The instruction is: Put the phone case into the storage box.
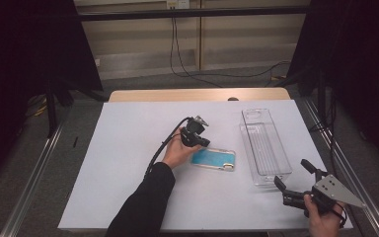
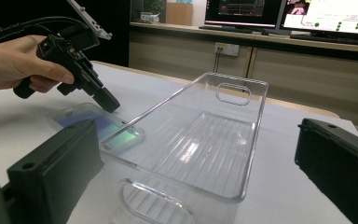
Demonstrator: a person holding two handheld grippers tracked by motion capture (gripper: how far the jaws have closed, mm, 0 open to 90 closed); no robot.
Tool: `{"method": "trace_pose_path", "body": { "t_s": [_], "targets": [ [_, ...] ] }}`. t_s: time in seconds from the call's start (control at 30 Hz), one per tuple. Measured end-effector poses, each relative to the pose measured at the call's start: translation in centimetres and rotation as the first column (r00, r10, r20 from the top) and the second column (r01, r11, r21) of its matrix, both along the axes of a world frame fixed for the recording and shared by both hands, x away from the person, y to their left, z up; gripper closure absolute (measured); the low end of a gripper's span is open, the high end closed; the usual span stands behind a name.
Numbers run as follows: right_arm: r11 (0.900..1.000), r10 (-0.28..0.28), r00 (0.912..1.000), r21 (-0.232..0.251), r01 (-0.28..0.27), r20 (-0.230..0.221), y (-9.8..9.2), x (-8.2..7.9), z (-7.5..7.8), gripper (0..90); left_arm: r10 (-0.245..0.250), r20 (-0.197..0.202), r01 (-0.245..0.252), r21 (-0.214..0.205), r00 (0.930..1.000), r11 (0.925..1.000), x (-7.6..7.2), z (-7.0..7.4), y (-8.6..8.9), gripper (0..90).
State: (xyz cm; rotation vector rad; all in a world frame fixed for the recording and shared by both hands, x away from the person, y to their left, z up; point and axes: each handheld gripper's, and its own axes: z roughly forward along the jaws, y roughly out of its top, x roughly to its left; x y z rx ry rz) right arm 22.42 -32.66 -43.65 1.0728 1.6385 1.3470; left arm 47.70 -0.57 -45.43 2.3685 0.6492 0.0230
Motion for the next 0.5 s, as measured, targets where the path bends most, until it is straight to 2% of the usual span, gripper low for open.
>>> {"method": "trace_pose_path", "body": {
  "t_s": [0.5],
  "targets": [
    [1.0,-0.003,1.0,0.001,0.003,0.002,0.01,-0.01,0.0,0.0,-0.033,-0.01,0.033,0.003,0.9994,0.9995,-0.9,0.14,0.93,90.0]
  ]
}}
